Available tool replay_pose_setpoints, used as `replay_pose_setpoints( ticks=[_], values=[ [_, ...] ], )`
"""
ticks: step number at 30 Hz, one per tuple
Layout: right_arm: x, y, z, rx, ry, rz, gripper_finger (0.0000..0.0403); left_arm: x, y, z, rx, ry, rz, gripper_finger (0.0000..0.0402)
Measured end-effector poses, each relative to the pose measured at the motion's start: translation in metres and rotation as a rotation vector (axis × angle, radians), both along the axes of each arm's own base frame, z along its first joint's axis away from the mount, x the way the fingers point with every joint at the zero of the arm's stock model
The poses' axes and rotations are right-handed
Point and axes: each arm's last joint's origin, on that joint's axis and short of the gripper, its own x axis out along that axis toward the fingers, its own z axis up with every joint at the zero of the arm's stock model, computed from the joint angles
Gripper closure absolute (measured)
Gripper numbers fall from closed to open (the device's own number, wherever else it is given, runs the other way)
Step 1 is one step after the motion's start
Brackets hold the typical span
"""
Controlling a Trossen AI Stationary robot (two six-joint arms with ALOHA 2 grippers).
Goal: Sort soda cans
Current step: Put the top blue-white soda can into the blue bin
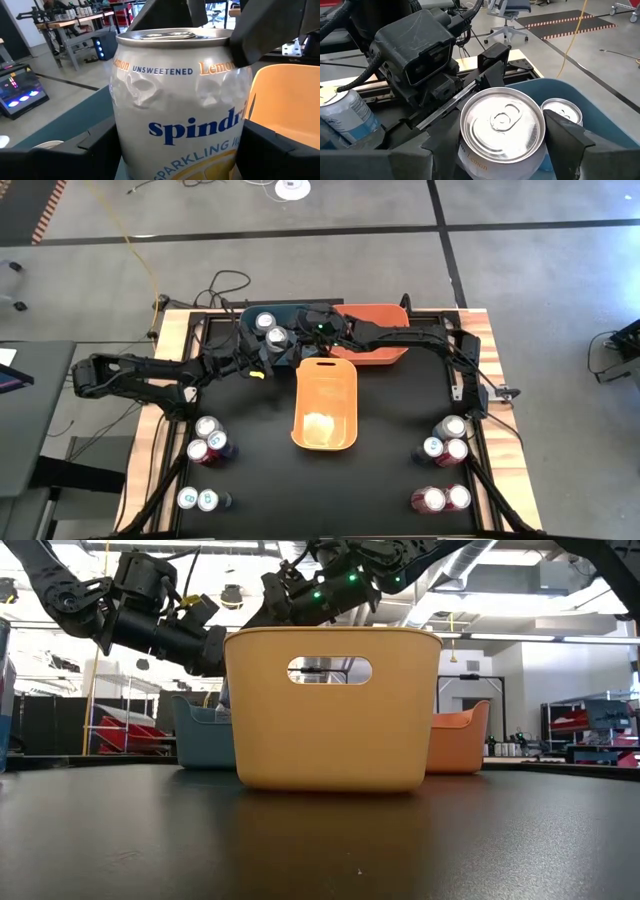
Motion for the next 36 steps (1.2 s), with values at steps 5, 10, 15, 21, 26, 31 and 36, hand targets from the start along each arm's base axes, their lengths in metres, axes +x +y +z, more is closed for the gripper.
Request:
replay_pose_setpoints(
  ticks=[5,10,15,21,26,31,36],
  values=[
    [0.0000,0.0000,-0.0001,0.001,0.000,0.000,0.0151,0.0000,0.0000,-0.0001,0.001,0.002,0.000,0.0100],
    [0.0004,-0.0001,0.0000,-0.003,-0.008,0.001,0.0179,-0.0001,0.0001,-0.0007,-0.001,0.008,0.006,0.0099],
    [0.0012,-0.0003,0.0022,-0.028,-0.032,0.007,0.0168,-0.0002,0.0003,0.0001,0.002,0.002,0.011,0.0099],
    [-0.0009,-0.0046,0.0002,0.048,-0.023,0.012,0.0037,0.0003,-0.0003,0.0005,0.015,0.007,-0.012,0.0099],
    [-0.0019,-0.0052,-0.0057,0.113,-0.001,0.006,0.0042,0.0008,-0.0003,0.0046,0.044,-0.019,-0.015,0.0099],
    [0.0002,-0.0022,-0.0023,0.068,-0.031,-0.001,0.0074,0.0005,0.0001,0.0076,0.055,-0.046,-0.003,0.0099],
    [0.0004,-0.0023,-0.0016,0.034,-0.033,0.009,0.0092,0.0004,0.0003,0.0074,0.054,-0.045,0.004,0.0099]
  ],
)
